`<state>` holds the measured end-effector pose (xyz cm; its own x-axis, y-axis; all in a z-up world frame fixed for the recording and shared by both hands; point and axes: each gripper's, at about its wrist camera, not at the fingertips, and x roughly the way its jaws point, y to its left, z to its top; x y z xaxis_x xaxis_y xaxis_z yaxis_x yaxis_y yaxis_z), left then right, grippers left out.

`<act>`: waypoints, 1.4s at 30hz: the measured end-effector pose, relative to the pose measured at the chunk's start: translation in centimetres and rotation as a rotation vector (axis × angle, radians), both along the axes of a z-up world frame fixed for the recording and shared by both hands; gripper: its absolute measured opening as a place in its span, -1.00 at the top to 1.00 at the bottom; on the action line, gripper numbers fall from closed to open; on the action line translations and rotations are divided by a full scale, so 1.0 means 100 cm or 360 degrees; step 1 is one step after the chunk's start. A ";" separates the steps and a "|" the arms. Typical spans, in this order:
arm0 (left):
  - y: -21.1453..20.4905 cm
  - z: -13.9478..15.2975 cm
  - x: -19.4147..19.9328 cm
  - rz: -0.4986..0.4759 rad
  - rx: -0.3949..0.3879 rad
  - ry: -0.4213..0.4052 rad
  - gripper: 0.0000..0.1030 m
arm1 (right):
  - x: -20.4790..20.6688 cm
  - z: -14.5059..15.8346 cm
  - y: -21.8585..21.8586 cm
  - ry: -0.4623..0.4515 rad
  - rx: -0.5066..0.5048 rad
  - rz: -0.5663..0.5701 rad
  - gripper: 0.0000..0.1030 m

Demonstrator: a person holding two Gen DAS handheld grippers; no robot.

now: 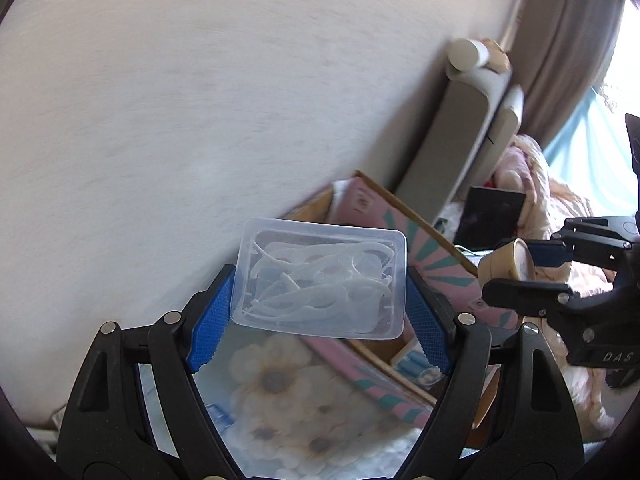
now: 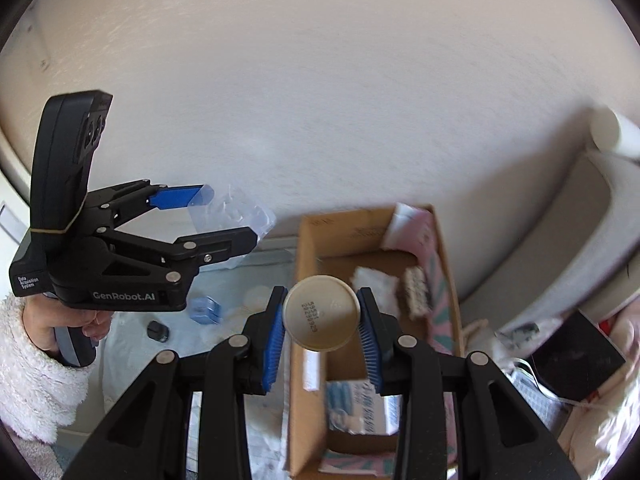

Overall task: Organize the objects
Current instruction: 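Carry the clear tray and cream jar in both grippers over the cardboard box, then open both grippers to drop the tray and cream jar into the box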

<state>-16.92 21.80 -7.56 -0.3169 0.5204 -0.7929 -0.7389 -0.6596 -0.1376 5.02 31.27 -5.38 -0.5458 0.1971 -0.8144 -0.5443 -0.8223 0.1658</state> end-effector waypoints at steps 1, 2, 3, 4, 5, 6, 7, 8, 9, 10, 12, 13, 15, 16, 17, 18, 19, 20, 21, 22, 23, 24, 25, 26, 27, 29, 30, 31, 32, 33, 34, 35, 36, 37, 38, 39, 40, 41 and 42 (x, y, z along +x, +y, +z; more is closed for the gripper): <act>0.008 -0.004 0.001 -0.0021 -0.0006 -0.0008 -0.52 | 0.004 -0.003 0.003 -0.0009 -0.0006 -0.0017 0.38; 0.016 -0.008 0.002 -0.0042 -0.0015 -0.0015 -0.52 | 0.009 -0.006 0.005 -0.0018 -0.0013 -0.0035 0.38; 0.024 -0.013 0.003 -0.0061 -0.0023 -0.0022 -0.52 | 0.014 -0.009 0.007 -0.0029 -0.0026 -0.0056 0.38; 0.031 -0.018 0.005 -0.0078 -0.0031 -0.0029 -0.52 | 0.018 -0.014 0.009 -0.0038 -0.0039 -0.0073 0.38; 0.038 -0.022 0.006 -0.0095 -0.0041 -0.0037 -0.52 | 0.020 -0.017 0.009 -0.0045 -0.0047 -0.0085 0.38; 0.044 -0.027 0.006 -0.0111 -0.0052 -0.0049 -0.52 | 0.026 -0.022 0.010 -0.0054 -0.0060 -0.0103 0.38; 0.050 -0.032 0.006 -0.0121 -0.0060 -0.0057 -0.52 | 0.029 -0.026 0.012 -0.0061 -0.0074 -0.0117 0.38; 0.055 -0.037 0.007 -0.0131 -0.0070 -0.0066 -0.52 | 0.033 -0.031 0.014 -0.0068 -0.0087 -0.0133 0.38; 0.059 -0.043 0.006 -0.0140 -0.0081 -0.0079 -0.52 | 0.033 -0.036 0.018 -0.0073 -0.0098 -0.0143 0.38; 0.061 -0.046 0.006 -0.0146 -0.0089 -0.0090 -0.52 | 0.036 -0.042 0.021 -0.0081 -0.0115 -0.0156 0.38; 0.069 -0.058 0.006 -0.0156 -0.0112 -0.0113 -0.52 | 0.041 -0.048 0.023 -0.0093 -0.0144 -0.0175 0.38; 0.072 -0.063 0.006 -0.0159 -0.0122 -0.0121 -0.52 | 0.043 -0.053 0.024 -0.0099 -0.0161 -0.0182 0.38; 0.079 -0.076 0.005 -0.0163 -0.0143 -0.0148 -0.52 | 0.045 -0.063 0.027 -0.0112 -0.0192 -0.0193 0.38; 0.081 -0.081 0.004 -0.0162 -0.0150 -0.0154 -0.52 | 0.046 -0.067 0.028 -0.0120 -0.0197 -0.0196 0.38; 0.084 -0.088 0.003 -0.0163 -0.0158 -0.0167 -0.52 | 0.046 -0.070 0.028 -0.0131 -0.0201 -0.0200 0.38; 0.087 -0.094 0.002 -0.0162 -0.0168 -0.0181 -0.52 | 0.046 -0.074 0.029 -0.0140 -0.0204 -0.0203 0.38; 0.089 -0.100 0.000 -0.0163 -0.0178 -0.0187 -0.52 | 0.045 -0.079 0.030 -0.0144 -0.0210 -0.0205 0.38; 0.092 -0.107 -0.001 -0.0166 -0.0190 -0.0190 -0.52 | 0.044 -0.083 0.031 -0.0148 -0.0217 -0.0207 0.38; 0.095 -0.113 -0.002 -0.0170 -0.0203 -0.0192 -0.52 | 0.044 -0.086 0.032 -0.0152 -0.0219 -0.0210 0.38; 0.098 -0.120 -0.003 -0.0174 -0.0216 -0.0194 -0.52 | 0.042 -0.090 0.033 -0.0157 -0.0221 -0.0210 0.38; 0.101 -0.126 -0.004 -0.0177 -0.0229 -0.0193 -0.52 | 0.041 -0.095 0.035 -0.0162 -0.0223 -0.0208 0.38; 0.104 -0.131 -0.004 -0.0179 -0.0236 -0.0194 -0.52 | 0.040 -0.100 0.036 -0.0168 -0.0227 -0.0206 0.38; 0.106 -0.137 -0.005 -0.0178 -0.0242 -0.0198 -0.52 | 0.039 -0.105 0.037 -0.0174 -0.0230 -0.0202 0.38; 0.108 -0.141 -0.005 -0.0176 -0.0245 -0.0203 -0.52 | 0.037 -0.109 0.038 -0.0180 -0.0228 -0.0198 0.38; 0.109 -0.145 -0.006 -0.0168 -0.0247 -0.0203 -0.52 | 0.037 -0.112 0.038 -0.0183 -0.0225 -0.0191 0.38; 0.112 -0.148 -0.005 -0.0171 -0.0258 -0.0170 -0.52 | 0.035 -0.118 0.037 -0.0191 -0.0222 -0.0173 0.38; 0.113 -0.149 -0.004 -0.0176 -0.0264 -0.0160 -0.52 | 0.034 -0.122 0.037 -0.0197 -0.0215 -0.0168 0.38; 0.115 -0.151 -0.004 -0.0179 -0.0270 -0.0150 -0.52 | 0.033 -0.124 0.037 -0.0201 -0.0213 -0.0163 0.38; 0.116 -0.151 -0.003 -0.0182 -0.0273 -0.0146 -0.52 | 0.033 -0.126 0.036 -0.0202 -0.0214 -0.0157 0.38; 0.117 -0.152 -0.002 -0.0187 -0.0274 -0.0145 -0.52 | 0.032 -0.127 0.036 -0.0199 -0.0218 -0.0154 0.38; 0.118 -0.152 -0.001 -0.0191 -0.0273 -0.0146 -0.52 | 0.033 -0.128 0.036 -0.0198 -0.0218 -0.0153 0.38; 0.119 -0.152 0.000 -0.0191 -0.0278 -0.0138 -0.52 | 0.033 -0.128 0.036 -0.0197 -0.0215 -0.0153 0.38; 0.119 -0.152 0.001 -0.0189 -0.0280 -0.0131 -0.52 | 0.033 -0.128 0.037 -0.0193 -0.0215 -0.0154 0.38; 0.118 -0.151 0.001 -0.0193 -0.0277 -0.0131 -0.52 | 0.033 -0.128 0.037 -0.0190 -0.0217 -0.0155 0.38; 0.118 -0.151 0.001 -0.0193 -0.0275 -0.0137 -0.52 | 0.033 -0.128 0.037 -0.0186 -0.0218 -0.0155 0.38; 0.118 -0.150 0.000 -0.0193 -0.0275 -0.0145 -0.52 | 0.033 -0.129 0.037 -0.0186 -0.0216 -0.0150 0.38; 0.117 -0.150 0.000 -0.0187 -0.0277 -0.0150 -0.53 | 0.033 -0.129 0.036 -0.0186 -0.0209 -0.0145 0.38; 0.118 -0.148 -0.002 -0.0169 -0.0281 -0.0143 -0.54 | 0.032 -0.128 0.036 -0.0183 -0.0193 -0.0141 0.38; 0.117 -0.145 -0.003 -0.0153 -0.0282 -0.0134 -0.55 | 0.031 -0.126 0.035 -0.0177 -0.0164 -0.0140 0.38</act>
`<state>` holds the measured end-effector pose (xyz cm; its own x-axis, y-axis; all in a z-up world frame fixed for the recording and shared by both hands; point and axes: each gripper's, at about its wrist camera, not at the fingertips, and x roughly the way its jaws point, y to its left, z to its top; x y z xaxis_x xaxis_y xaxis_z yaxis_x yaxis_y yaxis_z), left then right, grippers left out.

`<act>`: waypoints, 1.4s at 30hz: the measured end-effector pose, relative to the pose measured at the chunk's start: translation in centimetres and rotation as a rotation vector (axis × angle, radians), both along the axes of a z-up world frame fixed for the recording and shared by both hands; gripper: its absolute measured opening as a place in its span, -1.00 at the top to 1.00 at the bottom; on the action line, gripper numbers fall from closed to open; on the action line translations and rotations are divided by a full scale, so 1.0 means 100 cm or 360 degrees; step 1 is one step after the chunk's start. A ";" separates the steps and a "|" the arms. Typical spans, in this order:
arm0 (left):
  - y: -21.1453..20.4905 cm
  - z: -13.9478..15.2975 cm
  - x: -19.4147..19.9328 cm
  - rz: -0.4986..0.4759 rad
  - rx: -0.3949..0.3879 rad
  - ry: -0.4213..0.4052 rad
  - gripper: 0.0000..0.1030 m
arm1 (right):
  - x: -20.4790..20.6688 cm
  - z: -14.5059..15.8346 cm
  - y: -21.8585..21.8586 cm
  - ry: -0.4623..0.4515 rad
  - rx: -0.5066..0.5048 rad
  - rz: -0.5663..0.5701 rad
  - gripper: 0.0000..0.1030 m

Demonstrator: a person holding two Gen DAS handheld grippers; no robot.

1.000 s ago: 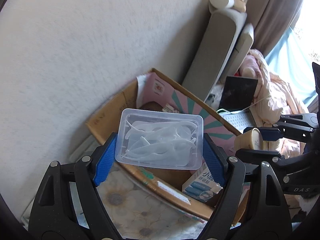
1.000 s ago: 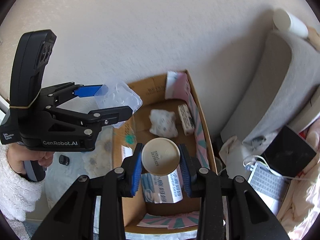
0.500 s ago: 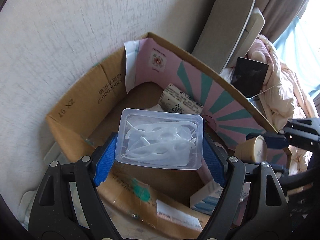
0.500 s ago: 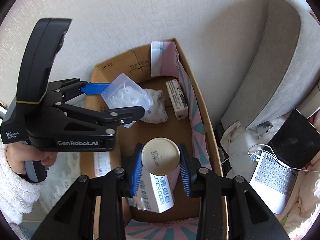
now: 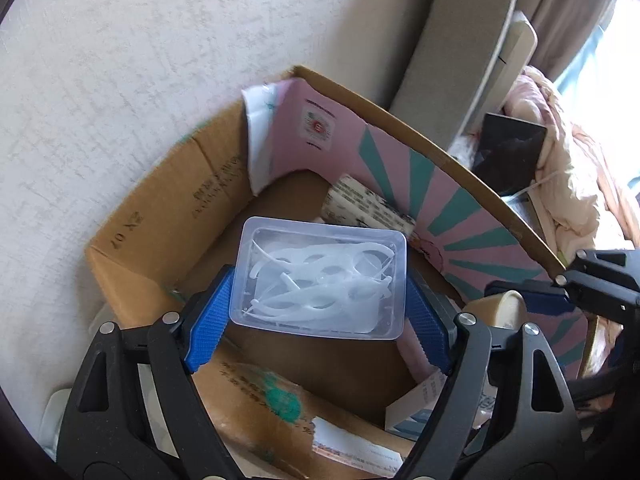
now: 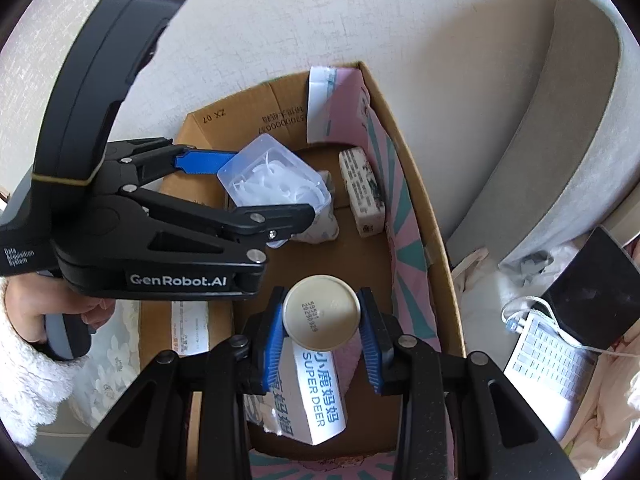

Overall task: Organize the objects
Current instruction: 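Open both grippers to drop the tray and cream jar into the box, then move both tools back over the black jar and blue cube box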

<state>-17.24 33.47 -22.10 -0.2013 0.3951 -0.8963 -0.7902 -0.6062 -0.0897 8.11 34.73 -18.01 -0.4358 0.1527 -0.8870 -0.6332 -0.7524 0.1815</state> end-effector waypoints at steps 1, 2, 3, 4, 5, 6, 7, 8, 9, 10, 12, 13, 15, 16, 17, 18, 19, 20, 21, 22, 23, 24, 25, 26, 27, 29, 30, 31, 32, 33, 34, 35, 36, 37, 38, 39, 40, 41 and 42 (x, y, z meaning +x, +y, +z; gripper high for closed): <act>-0.001 0.002 -0.002 0.0023 0.0000 0.0009 -0.73 | -0.001 0.002 -0.001 0.0012 0.0021 0.0003 0.33; -0.001 0.005 -0.004 0.0041 -0.0002 0.0015 -0.99 | -0.002 0.003 -0.003 0.0030 0.0025 0.0012 0.03; -0.001 0.008 -0.006 0.0052 0.0010 0.0021 -1.00 | -0.001 0.005 -0.004 0.0058 0.0029 0.0018 -0.19; -0.001 0.011 -0.007 0.0052 0.0032 0.0015 -1.00 | -0.001 0.005 -0.006 0.0074 0.0030 0.0021 -0.58; -0.001 0.012 -0.008 0.0050 0.0038 0.0009 -1.00 | 0.000 0.006 -0.007 0.0091 0.0035 0.0025 -0.65; 0.000 0.013 -0.009 0.0047 0.0036 0.0011 -1.00 | 0.000 0.008 -0.009 0.0114 0.0056 0.0025 -0.65; 0.000 0.014 -0.009 0.0043 0.0029 0.0022 -1.00 | 0.001 0.009 -0.011 0.0120 0.0068 0.0022 -0.65; 0.000 0.015 -0.009 0.0036 0.0023 0.0028 -1.00 | 0.000 0.009 -0.012 0.0118 0.0076 0.0022 -0.65; 0.001 0.015 -0.008 0.0027 0.0021 0.0023 -1.00 | -0.001 0.009 -0.013 0.0110 0.0081 0.0025 -0.65; 0.001 0.016 -0.007 0.0021 0.0021 0.0020 -1.00 | -0.001 0.008 -0.014 0.0102 0.0084 0.0027 -0.65; 0.000 0.019 -0.007 0.0022 0.0020 0.0033 -1.00 | -0.001 0.008 -0.015 0.0093 0.0097 0.0028 -0.65; -0.001 0.020 -0.007 0.0022 0.0023 0.0031 -1.00 | -0.001 0.009 -0.016 0.0094 0.0102 0.0027 -0.65; -0.004 0.021 -0.007 0.0028 0.0031 0.0024 -1.00 | -0.001 0.010 -0.016 0.0092 0.0105 0.0025 -0.65; -0.006 0.023 -0.007 0.0031 0.0036 0.0024 -1.00 | -0.001 0.010 -0.016 0.0092 0.0106 0.0025 -0.65; -0.009 0.026 -0.007 0.0035 0.0040 0.0023 -1.00 | -0.001 0.011 -0.017 0.0087 0.0111 0.0021 -0.65; -0.012 0.028 -0.008 0.0040 0.0046 0.0025 -1.00 | -0.001 0.010 -0.016 0.0077 0.0115 0.0015 -0.65; -0.015 0.032 -0.007 0.0046 0.0052 0.0032 -1.00 | -0.001 0.011 -0.016 0.0070 0.0118 0.0007 -0.65; -0.018 0.036 -0.007 0.0052 0.0059 0.0037 -1.00 | 0.000 0.012 -0.017 0.0073 0.0114 0.0006 -0.65; -0.020 0.038 -0.008 0.0053 0.0065 0.0038 -1.00 | 0.001 0.015 -0.017 0.0080 0.0105 0.0009 -0.65; -0.023 0.043 -0.008 0.0058 0.0073 0.0040 -1.00 | 0.002 0.018 -0.018 0.0083 0.0110 0.0010 -0.65; -0.027 0.049 -0.008 0.0069 0.0084 0.0050 -1.00 | 0.003 0.020 -0.017 0.0088 0.0119 0.0012 -0.65; -0.030 0.054 -0.007 0.0077 0.0089 0.0051 -1.00 | 0.004 0.025 -0.017 0.0092 0.0127 0.0018 -0.65; -0.032 0.057 -0.007 0.0084 0.0089 0.0048 -1.00 | 0.004 0.028 -0.018 0.0095 0.0134 0.0020 -0.65; -0.038 0.064 -0.007 0.0103 0.0090 0.0049 -1.00 | 0.004 0.031 -0.019 0.0099 0.0143 0.0020 -0.65; -0.041 0.070 -0.006 0.0111 0.0098 0.0051 -1.00 | 0.004 0.036 -0.021 0.0103 0.0153 0.0024 -0.65; -0.053 0.084 -0.004 0.0134 0.0122 0.0060 -1.00 | 0.004 0.045 -0.023 0.0109 0.0172 0.0028 -0.65; -0.060 0.091 -0.005 0.0141 0.0129 0.0071 -1.00 | 0.003 0.051 -0.025 0.0113 0.0183 0.0032 -0.65; -0.066 0.098 -0.003 0.0150 0.0139 0.0086 -1.00 | 0.003 0.056 -0.027 0.0119 0.0193 0.0037 -0.65; -0.074 0.108 -0.001 0.0168 0.0149 0.0105 -1.00 | 0.003 0.061 -0.029 0.0125 0.0204 0.0042 -0.65; -0.078 0.114 0.000 0.0178 0.0155 0.0116 -1.00 | 0.003 0.066 -0.030 0.0131 0.0215 0.0046 -0.65; -0.085 0.121 0.002 0.0191 0.0163 0.0128 -1.00 | 0.003 0.073 -0.032 0.0137 0.0228 0.0049 -0.65; -0.094 0.130 0.003 0.0209 0.0174 0.0139 -1.00 | 0.002 0.077 -0.033 0.0142 0.0236 0.0051 -0.65; -0.103 0.138 0.003 0.0226 0.0187 0.0151 -1.00 | 0.001 0.085 -0.036 0.0149 0.0249 0.0056 -0.65; -0.114 0.147 0.003 0.0248 0.0199 0.0163 -1.00 | 0.000 0.091 -0.038 0.0153 0.0262 0.0062 -0.65; -0.124 0.155 0.005 0.0272 0.0210 0.0178 -1.00 | -0.002 0.096 -0.040 0.0155 0.0279 0.0070 -0.65; -0.136 0.163 0.007 0.0306 0.0217 0.0201 -1.00 | -0.005 0.103 -0.043 0.0157 0.0300 0.0081 -0.65; -0.144 0.168 0.007 0.0330 0.0222 0.0219 -1.00 | -0.007 0.110 -0.046 0.0160 0.0322 0.0094 -0.65; -0.157 0.175 0.009 0.0364 0.0234 0.0238 -1.00 | -0.009 0.116 -0.049 0.0163 0.0339 0.0106 -0.65; -0.169 0.180 0.011 0.0395 0.0252 0.0254 -1.00 | -0.011 0.123 -0.052 0.0171 0.0362 0.0119 -0.65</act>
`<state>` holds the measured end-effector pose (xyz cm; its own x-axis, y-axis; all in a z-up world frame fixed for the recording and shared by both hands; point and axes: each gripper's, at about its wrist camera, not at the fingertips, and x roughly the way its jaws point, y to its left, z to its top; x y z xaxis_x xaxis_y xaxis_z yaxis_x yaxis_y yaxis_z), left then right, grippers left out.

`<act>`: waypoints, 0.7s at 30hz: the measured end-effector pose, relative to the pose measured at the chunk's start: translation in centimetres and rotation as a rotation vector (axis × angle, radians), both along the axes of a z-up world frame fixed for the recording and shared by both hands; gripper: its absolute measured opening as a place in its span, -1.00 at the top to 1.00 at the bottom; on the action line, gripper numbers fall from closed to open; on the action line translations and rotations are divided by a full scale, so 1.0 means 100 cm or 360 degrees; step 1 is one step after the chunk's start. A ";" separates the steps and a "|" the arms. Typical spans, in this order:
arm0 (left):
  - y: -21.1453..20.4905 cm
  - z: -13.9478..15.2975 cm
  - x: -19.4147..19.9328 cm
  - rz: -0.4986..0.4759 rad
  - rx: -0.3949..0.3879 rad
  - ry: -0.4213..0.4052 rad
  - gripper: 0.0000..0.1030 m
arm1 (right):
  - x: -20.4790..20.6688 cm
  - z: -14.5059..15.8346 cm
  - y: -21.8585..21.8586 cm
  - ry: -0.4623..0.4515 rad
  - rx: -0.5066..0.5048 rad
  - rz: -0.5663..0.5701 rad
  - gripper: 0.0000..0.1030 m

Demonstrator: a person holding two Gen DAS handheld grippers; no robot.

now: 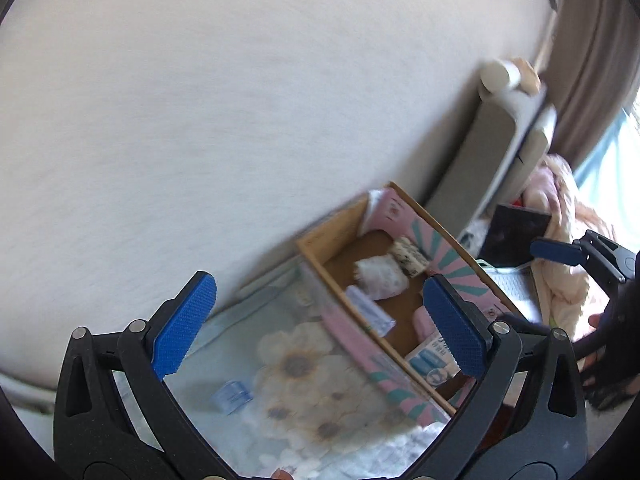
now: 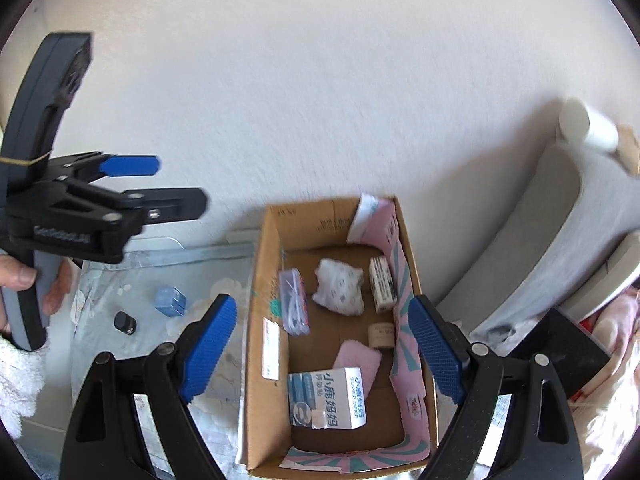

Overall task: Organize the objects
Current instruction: 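Move both tools back over the black jar and blue cube box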

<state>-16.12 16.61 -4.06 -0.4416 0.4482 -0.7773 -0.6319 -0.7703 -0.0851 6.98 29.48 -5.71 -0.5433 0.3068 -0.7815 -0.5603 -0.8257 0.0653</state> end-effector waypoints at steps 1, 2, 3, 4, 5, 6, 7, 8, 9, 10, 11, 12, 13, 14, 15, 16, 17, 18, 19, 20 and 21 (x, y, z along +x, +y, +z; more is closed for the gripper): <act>-0.011 0.005 0.002 0.0031 0.0017 0.0014 -1.00 | -0.002 0.005 -0.003 0.0010 0.0016 0.0008 -0.65; -0.025 0.009 0.004 0.0066 0.0032 0.0025 -1.00 | -0.004 0.010 -0.006 0.0022 0.0026 0.0013 -0.65; -0.037 0.013 0.006 0.0100 0.0042 0.0034 -1.00 | -0.007 0.015 -0.009 0.0041 0.0033 0.0022 -0.65; -0.050 0.016 0.008 0.0136 0.0051 0.0043 -1.00 | -0.010 0.020 -0.013 0.0074 0.0032 0.0043 -0.65; -0.066 0.020 0.011 0.0181 0.0067 0.0048 -1.00 | -0.013 0.023 -0.016 0.0098 0.0026 0.0062 -0.65; -0.076 0.021 0.013 0.0210 0.0076 0.0052 -1.00 | -0.017 0.026 -0.020 0.0115 0.0023 0.0080 -0.66; -0.088 0.022 0.015 0.0246 0.0086 0.0058 -1.00 | -0.020 0.028 -0.023 0.0125 0.0023 0.0098 -0.66; -0.105 0.024 0.019 0.0289 0.0107 0.0060 -1.00 | -0.026 0.030 -0.029 0.0134 0.0027 0.0123 -0.66; -0.114 0.023 0.022 0.0314 0.0118 0.0062 -1.00 | -0.030 0.030 -0.033 0.0137 0.0029 0.0141 -0.66; -0.127 0.022 0.025 0.0354 0.0129 0.0069 -1.00 | -0.035 0.030 -0.038 0.0136 0.0033 0.0155 -0.66; -0.140 0.022 0.029 0.0399 0.0134 0.0075 -1.00 | -0.039 0.030 -0.042 0.0135 0.0038 0.0167 -0.66; -0.152 0.020 0.032 0.0438 0.0139 0.0072 -1.00 | -0.044 0.030 -0.048 0.0129 0.0044 0.0186 -0.65; -0.163 0.018 0.035 0.0475 0.0146 0.0068 -1.00 | -0.050 0.029 -0.053 0.0125 0.0052 0.0209 -0.66; -0.176 0.015 0.039 0.0514 0.0154 0.0061 -1.00 | -0.056 0.028 -0.060 0.0123 0.0060 0.0238 -0.66; -0.186 0.013 0.042 0.0547 0.0157 0.0055 -1.00 | -0.060 0.027 -0.064 0.0126 0.0062 0.0257 -0.66; -0.196 0.010 0.045 0.0577 0.0156 0.0051 -1.00 | -0.065 0.025 -0.069 0.0127 0.0062 0.0280 -0.66; -0.206 0.007 0.049 0.0610 0.0148 0.0050 -1.00 | -0.071 0.023 -0.075 0.0127 0.0061 0.0304 -0.66; -0.216 0.003 0.053 0.0637 0.0142 0.0051 -1.00 | -0.075 0.022 -0.080 0.0130 0.0058 0.0322 -0.65; -0.226 -0.001 0.058 0.0664 0.0141 0.0052 -1.00 | -0.078 0.020 -0.084 0.0131 0.0052 0.0339 -0.65; -0.234 -0.005 0.063 0.0683 0.0142 0.0056 -1.00 | -0.084 0.017 -0.089 0.0135 0.0043 0.0363 -0.65; -0.240 -0.008 0.066 0.0699 0.0136 0.0059 -1.00 | -0.087 0.016 -0.093 0.0136 0.0040 0.0377 -0.65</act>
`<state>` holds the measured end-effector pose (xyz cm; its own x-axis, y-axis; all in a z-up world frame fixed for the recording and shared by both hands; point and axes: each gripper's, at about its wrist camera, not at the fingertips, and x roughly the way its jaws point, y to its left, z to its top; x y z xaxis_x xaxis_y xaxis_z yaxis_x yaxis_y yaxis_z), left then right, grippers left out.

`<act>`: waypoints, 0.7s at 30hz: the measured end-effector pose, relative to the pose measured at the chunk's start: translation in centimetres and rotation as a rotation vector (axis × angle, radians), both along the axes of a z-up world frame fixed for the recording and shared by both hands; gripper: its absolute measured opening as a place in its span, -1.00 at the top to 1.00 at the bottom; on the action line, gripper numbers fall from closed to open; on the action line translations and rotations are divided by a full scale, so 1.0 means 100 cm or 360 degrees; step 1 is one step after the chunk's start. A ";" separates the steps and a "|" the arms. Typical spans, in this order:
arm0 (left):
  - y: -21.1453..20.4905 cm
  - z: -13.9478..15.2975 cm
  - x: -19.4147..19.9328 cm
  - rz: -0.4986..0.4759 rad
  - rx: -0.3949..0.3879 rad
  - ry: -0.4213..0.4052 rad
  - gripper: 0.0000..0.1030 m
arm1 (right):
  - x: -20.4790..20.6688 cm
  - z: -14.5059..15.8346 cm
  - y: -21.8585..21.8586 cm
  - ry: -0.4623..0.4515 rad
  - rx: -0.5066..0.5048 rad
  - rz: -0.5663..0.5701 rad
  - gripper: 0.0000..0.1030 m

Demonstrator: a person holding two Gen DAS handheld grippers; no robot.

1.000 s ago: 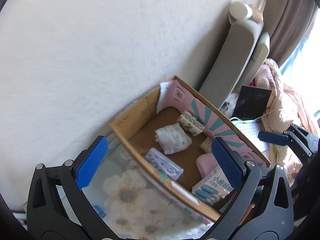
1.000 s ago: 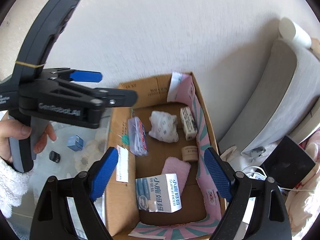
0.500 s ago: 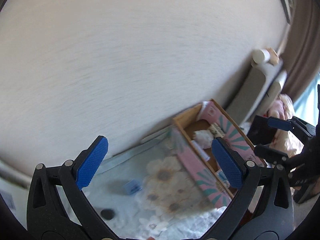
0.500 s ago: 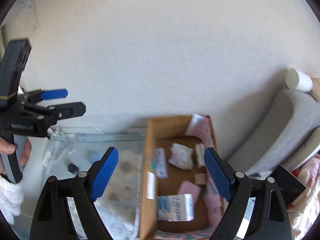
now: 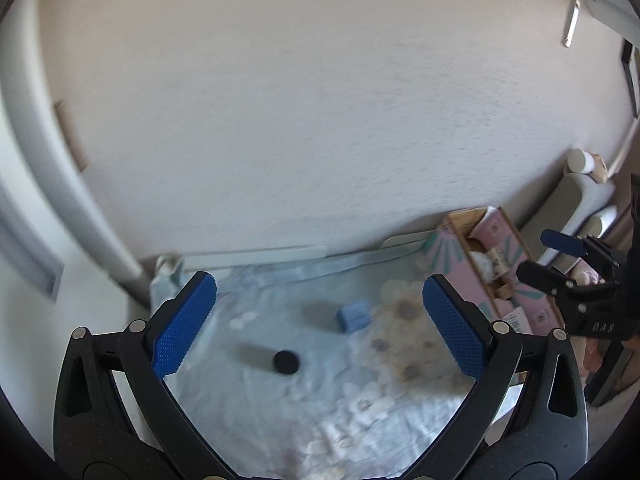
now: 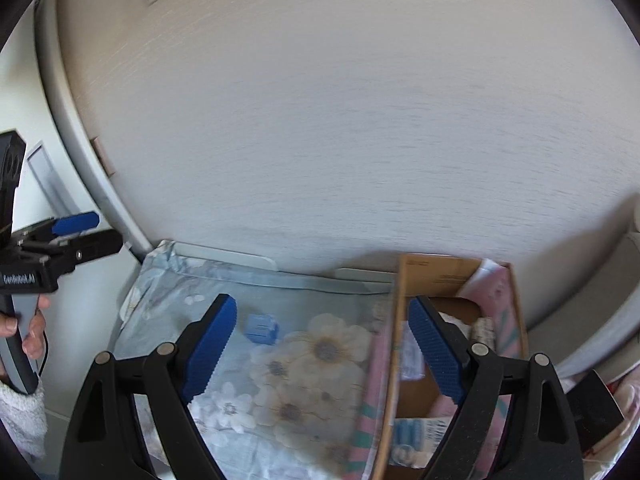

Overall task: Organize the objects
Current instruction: 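Move both tools back over the black jar and blue cube box, then grasp the black jar with the left gripper while the right grasps the blue box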

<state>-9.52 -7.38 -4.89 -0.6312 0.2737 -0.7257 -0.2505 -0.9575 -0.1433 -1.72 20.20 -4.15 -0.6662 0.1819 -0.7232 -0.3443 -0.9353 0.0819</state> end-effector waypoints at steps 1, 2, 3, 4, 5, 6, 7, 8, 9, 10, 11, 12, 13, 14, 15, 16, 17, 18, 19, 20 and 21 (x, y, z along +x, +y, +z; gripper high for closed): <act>-0.007 -0.004 0.004 0.0021 -0.0012 0.0001 -1.00 | -0.004 -0.003 -0.004 -0.0001 -0.0004 0.0018 -0.66; -0.013 -0.010 0.008 0.0037 -0.0021 0.0000 -1.00 | -0.007 -0.005 -0.009 -0.0004 -0.0008 0.0033 -0.66; -0.018 -0.016 0.013 0.0047 -0.0027 -0.0002 -1.00 | -0.012 -0.009 -0.013 -0.0008 -0.0014 0.0051 -0.66; -0.023 -0.022 0.017 0.0057 -0.0036 -0.0006 -1.00 | -0.016 -0.013 -0.017 -0.0009 -0.0017 0.0064 -0.66; -0.026 -0.028 0.021 0.0064 -0.0041 -0.0009 -1.00 | -0.020 -0.017 -0.021 -0.0010 -0.0021 0.0079 -0.65; -0.025 -0.033 0.024 0.0061 -0.0041 -0.0007 -1.00 | -0.023 -0.021 -0.025 -0.0013 -0.0026 0.0097 -0.65; -0.026 -0.040 0.028 0.0058 -0.0039 -0.0003 -1.00 | -0.027 -0.026 -0.029 -0.0017 -0.0029 0.0110 -0.65; -0.027 -0.047 0.032 0.0059 -0.0039 0.0000 -1.00 | -0.030 -0.032 -0.033 -0.0019 -0.0034 0.0124 -0.65; -0.027 -0.054 0.036 0.0060 -0.0038 -0.0004 -1.00 | -0.033 -0.035 -0.036 -0.0020 -0.0038 0.0134 -0.65; -0.025 -0.061 0.037 0.0060 -0.0035 -0.0013 -1.00 | -0.036 -0.040 -0.039 -0.0022 -0.0044 0.0145 -0.65; -0.024 -0.070 0.039 0.0060 -0.0028 -0.0028 -1.00 | -0.040 -0.045 -0.042 -0.0023 -0.0049 0.0153 -0.65; -0.024 -0.078 0.040 0.0057 -0.0019 -0.0041 -1.00 | -0.043 -0.052 -0.045 -0.0026 -0.0049 0.0160 -0.65; -0.021 -0.086 0.041 0.0054 -0.0014 -0.0049 -1.00 | -0.046 -0.058 -0.047 -0.0033 -0.0045 0.0164 -0.65; -0.020 -0.095 0.042 0.0051 -0.0007 -0.0054 -1.00 | -0.049 -0.063 -0.050 -0.0045 -0.0035 0.0166 -0.65; -0.019 -0.103 0.043 0.0045 0.0001 -0.0056 -1.00 | -0.052 -0.071 -0.052 -0.0059 -0.0022 0.0168 -0.65; -0.018 -0.112 0.044 0.0039 0.0011 -0.0056 -1.00 | -0.055 -0.076 -0.054 -0.0065 -0.0017 0.0174 -0.65; -0.017 -0.117 0.044 0.0036 0.0014 -0.0054 -0.99 | -0.057 -0.082 -0.055 -0.0070 -0.0017 0.0181 -0.65; -0.016 -0.125 0.045 0.0030 0.0016 -0.0052 -0.99 | -0.060 -0.088 -0.057 -0.0072 -0.0018 0.0188 -0.65; -0.015 -0.131 0.044 0.0024 0.0014 -0.0052 -0.99 | -0.062 -0.093 -0.058 -0.0075 -0.0020 0.0192 -0.65; -0.014 -0.139 0.044 0.0019 0.0007 -0.0051 -0.97 | -0.064 -0.099 -0.059 -0.0080 -0.0023 0.0195 -0.65; -0.013 -0.146 0.043 0.0018 -0.0005 -0.0052 -0.96 | -0.067 -0.107 -0.059 -0.0087 -0.0028 0.0196 -0.65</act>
<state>-5.24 -8.63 -19.49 -0.6103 0.2645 -0.7467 -0.2347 -0.9607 -0.1484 -8.44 14.27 -14.83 -0.6424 0.0882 -0.7613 -0.2312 -0.9694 0.0828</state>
